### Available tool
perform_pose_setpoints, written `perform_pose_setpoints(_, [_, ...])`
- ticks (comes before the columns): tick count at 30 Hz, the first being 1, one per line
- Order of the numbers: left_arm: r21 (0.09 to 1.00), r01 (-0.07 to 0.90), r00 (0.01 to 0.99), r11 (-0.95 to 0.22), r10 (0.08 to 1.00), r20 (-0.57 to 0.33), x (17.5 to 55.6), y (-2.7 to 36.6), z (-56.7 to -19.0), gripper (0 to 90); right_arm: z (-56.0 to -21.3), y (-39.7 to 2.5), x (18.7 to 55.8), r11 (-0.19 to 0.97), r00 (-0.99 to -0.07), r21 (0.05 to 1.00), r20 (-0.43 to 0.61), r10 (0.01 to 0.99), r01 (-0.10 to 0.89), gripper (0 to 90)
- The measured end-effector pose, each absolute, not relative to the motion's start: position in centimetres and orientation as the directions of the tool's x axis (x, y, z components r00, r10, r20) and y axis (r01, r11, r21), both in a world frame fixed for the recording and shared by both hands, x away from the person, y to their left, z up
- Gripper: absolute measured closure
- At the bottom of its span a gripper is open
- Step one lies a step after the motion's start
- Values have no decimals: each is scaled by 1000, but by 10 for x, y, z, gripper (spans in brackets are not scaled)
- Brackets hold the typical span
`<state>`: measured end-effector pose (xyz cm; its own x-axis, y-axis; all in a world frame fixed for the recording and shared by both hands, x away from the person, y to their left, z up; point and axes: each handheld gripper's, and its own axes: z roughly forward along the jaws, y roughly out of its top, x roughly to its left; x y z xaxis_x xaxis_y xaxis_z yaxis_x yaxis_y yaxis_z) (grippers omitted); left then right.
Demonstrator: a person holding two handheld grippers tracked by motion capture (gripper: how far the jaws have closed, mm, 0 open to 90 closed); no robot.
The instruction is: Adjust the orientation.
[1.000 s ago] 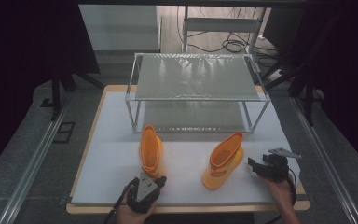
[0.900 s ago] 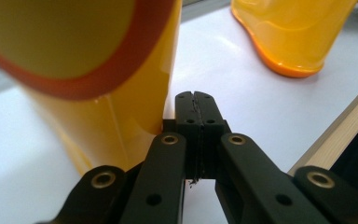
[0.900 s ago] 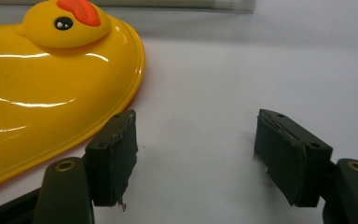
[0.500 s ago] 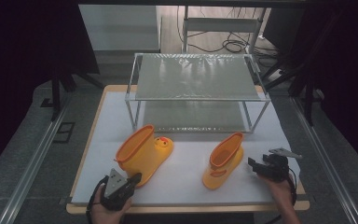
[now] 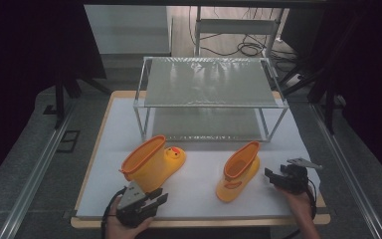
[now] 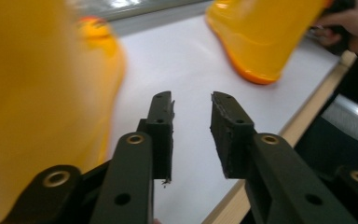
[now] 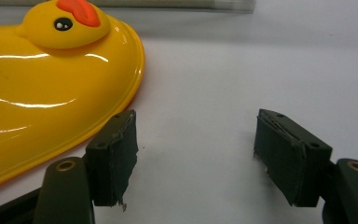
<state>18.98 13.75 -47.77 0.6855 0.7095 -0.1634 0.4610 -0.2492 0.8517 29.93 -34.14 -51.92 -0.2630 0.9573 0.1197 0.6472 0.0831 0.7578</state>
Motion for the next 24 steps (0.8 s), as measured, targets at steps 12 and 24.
perform_pose_setpoints(12, [836, 470, 710, -283, 684, -167, 223, 94, -460, 467, -519, -343, 299, 75, -264, 759, 131, 955, 647, 290])
perform_pose_setpoints(24, [827, 500, 730, -258, 639, -242, 246, 81, -439, 454, -512, -353, 290, 71, -263, 787, 118, 958, 612, 311])
